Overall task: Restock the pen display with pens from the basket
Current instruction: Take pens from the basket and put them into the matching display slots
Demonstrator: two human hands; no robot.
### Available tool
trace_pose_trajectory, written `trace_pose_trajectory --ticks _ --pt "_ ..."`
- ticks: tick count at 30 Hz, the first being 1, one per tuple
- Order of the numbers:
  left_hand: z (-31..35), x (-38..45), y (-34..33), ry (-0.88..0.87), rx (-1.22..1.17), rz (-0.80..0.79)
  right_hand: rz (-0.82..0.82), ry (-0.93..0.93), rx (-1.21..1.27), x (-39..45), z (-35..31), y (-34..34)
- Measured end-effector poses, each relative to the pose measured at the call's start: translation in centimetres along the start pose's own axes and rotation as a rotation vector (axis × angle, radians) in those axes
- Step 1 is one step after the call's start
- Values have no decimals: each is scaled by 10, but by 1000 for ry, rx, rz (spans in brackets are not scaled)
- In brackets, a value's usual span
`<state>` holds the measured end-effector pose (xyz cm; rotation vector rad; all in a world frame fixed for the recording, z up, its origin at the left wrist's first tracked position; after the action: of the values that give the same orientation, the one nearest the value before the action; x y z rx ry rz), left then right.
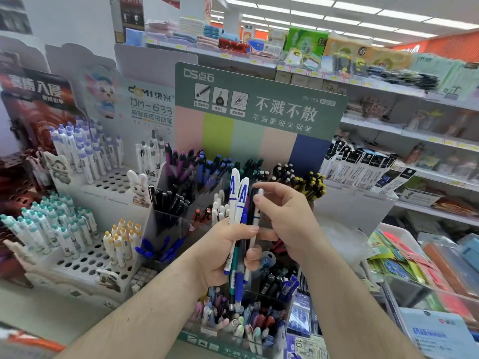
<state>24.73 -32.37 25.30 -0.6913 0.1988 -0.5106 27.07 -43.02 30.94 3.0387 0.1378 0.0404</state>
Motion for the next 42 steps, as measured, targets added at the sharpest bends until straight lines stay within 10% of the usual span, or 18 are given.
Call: trace_pose_trajectory --ticks 8,13,26,32,42 --pt "7 -11 14 -126 217 325 264 265 -123 -4 3 1" --pt "22 -24 41 -206 99 519 557 282 285 -12 0 26" --pt "25 -34 39 -234 -25 347 584 71 480 -14 27 13" --pt "24 -41 49 -250 -51 394 738 471 97 -7 -4 23" --pt "27 -52 48 -234 0 378 415 565 -737 34 4 -34"
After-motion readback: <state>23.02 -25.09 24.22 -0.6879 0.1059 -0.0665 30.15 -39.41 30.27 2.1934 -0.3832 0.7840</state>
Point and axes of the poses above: each hand's wrist, its own x-axis towards the middle knuckle, its own y-axis out of the back of the hand, z = x × y, the point moved 4 cm from there along x, towards the middle knuckle, and after that the axes turned 1 degree about -x, right-handed, at the moved point
